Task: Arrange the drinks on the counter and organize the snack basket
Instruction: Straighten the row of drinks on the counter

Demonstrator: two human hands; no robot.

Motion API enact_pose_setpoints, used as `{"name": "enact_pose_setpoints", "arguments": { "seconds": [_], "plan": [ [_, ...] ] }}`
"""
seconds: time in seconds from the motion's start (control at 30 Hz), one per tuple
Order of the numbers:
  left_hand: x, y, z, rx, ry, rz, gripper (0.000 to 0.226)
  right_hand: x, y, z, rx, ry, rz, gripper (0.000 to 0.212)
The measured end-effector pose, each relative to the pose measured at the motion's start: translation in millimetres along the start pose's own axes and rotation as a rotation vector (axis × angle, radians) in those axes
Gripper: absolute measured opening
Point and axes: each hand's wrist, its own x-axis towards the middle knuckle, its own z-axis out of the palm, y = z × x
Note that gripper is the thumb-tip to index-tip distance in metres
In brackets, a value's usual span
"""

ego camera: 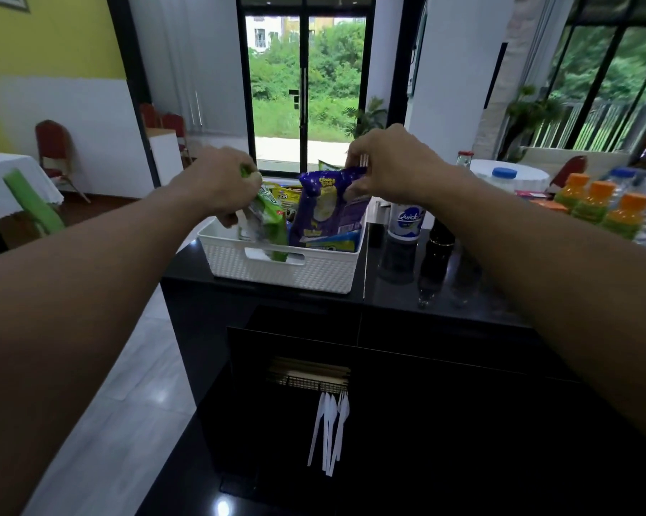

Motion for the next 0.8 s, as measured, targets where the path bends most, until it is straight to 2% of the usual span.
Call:
{"name": "enact_pose_setpoints", "arguments": {
  "seconds": [0.1,0.17,0.3,0.43,0.5,0.6,0.7,0.8],
  "plan": [
    [2,-6,2,0.014,0.042,-0.053,0.034,9,-1,-3,-0.247,0.096,0.000,0.056],
    [2,-10,4,-0.011,0.043,-0.085,0.038,13,-7,-4,-0.211,0.114,0.003,0.057],
    [0,-15,12,-0.054,0.014,-0.149,0.048,18,-20,1,0.017,0.054,0.000,0.052],
    [-4,-17,21,0.055,0.028,-0.195,0.064,19,-29,19,0.019,-0.004,0.006,0.051],
    [-8,-19,24,0.231,0.089,-0.178,0.070,19,-31,29,-0.018,-0.046,-0.006,0.052],
    [-11,-22,27,0.643,0.235,-0.168,0.077,17,-31,44,-0.042,-0.104,-0.012,0.055],
    [-17,-21,25,0.792,0.329,-0.123,0.077,13,-30,55,-0.029,-0.137,-0.009,0.055],
    [-17,-26,21,0.907,0.441,0.038,0.069,12,-28,58,0.005,-0.127,-0.008,0.052]
  ]
}}
